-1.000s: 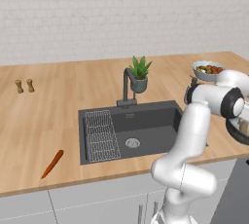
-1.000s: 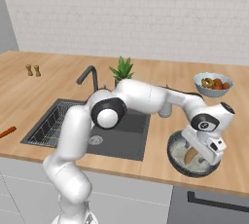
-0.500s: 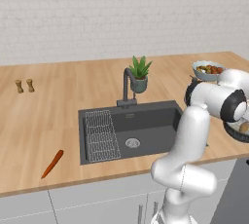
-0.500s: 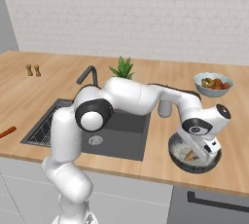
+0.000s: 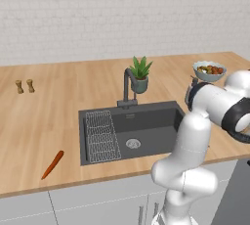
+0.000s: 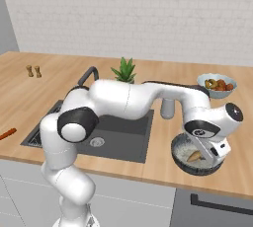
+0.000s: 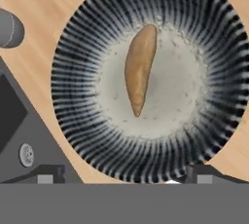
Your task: Pick the sweet potato from the sink and place it in the bowl. Then pick the bowl and place it in the microwave. Then close the microwave door and press the start button.
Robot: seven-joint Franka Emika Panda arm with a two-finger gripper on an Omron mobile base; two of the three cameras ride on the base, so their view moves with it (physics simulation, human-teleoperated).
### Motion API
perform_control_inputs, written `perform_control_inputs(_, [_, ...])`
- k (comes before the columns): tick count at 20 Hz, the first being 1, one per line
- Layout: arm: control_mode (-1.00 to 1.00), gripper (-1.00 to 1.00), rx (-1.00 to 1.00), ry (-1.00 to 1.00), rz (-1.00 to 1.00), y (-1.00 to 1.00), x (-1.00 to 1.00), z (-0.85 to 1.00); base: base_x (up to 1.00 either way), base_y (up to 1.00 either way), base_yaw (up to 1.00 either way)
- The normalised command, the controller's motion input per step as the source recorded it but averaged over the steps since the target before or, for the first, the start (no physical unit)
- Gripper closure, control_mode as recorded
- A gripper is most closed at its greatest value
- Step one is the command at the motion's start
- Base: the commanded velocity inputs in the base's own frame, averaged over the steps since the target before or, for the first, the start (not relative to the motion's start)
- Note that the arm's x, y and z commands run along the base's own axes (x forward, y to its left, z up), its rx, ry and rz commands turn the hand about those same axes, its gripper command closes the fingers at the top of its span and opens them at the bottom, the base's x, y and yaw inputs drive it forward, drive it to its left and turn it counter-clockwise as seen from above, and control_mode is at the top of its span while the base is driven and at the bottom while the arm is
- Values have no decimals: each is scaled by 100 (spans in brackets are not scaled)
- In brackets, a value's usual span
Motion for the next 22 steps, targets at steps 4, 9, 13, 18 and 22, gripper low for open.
perform_control_inputs(4, [-100, -100, 0, 5, -20, -13, -38, 11, 0, 0, 0])
perform_control_inputs(9, [-100, -100, 0, 5, -20, -23, -38, 0, 0, 0, 0])
perform_control_inputs(13, [-100, -100, 0, 3, -17, -24, -28, -6, 0, 0, 0])
perform_control_inputs(18, [-100, -100, 0, 7, -10, -4, 13, -23, 0, 0, 0])
perform_control_inputs(22, [-100, -100, 0, 4, -4, 0, 20, -37, 0, 0, 0])
